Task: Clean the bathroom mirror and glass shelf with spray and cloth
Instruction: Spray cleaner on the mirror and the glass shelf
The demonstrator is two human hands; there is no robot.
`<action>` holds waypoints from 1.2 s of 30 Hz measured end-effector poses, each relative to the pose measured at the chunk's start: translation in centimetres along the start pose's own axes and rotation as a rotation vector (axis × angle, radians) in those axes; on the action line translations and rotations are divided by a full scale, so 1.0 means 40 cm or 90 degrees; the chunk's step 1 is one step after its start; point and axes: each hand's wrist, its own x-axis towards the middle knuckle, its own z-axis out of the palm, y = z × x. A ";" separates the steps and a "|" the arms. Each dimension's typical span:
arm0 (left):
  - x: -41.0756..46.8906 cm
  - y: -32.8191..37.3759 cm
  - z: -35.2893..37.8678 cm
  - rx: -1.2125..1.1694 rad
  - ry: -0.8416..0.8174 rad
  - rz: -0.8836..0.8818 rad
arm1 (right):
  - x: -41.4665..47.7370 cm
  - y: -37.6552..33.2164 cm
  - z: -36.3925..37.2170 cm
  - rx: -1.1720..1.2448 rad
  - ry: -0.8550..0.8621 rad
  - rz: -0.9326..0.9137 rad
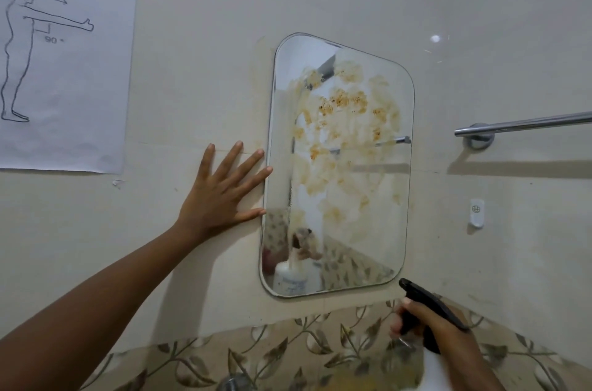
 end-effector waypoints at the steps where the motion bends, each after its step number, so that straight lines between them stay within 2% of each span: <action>1: 0.000 0.001 0.001 -0.002 0.005 0.001 | -0.002 -0.001 -0.011 0.014 0.035 0.003; 4: 0.001 0.000 0.002 -0.002 0.022 0.001 | -0.005 -0.011 -0.051 -0.020 0.125 -0.013; 10: 0.000 0.002 0.003 0.001 0.038 -0.004 | 0.004 -0.050 -0.130 -0.018 0.149 -0.007; 17: 0.007 0.005 0.009 -0.004 0.081 -0.011 | 0.048 -0.113 -0.164 -0.050 0.215 -0.070; 23: 0.031 -0.003 0.009 -0.028 0.113 0.010 | 0.083 -0.172 -0.147 -0.089 0.134 -0.110; 30: 0.047 -0.006 0.012 -0.025 0.073 0.039 | 0.147 -0.248 -0.118 -0.040 0.165 -0.168; 36: 0.045 -0.007 0.014 -0.016 0.053 0.044 | 0.120 -0.297 -0.038 -0.142 0.050 -0.213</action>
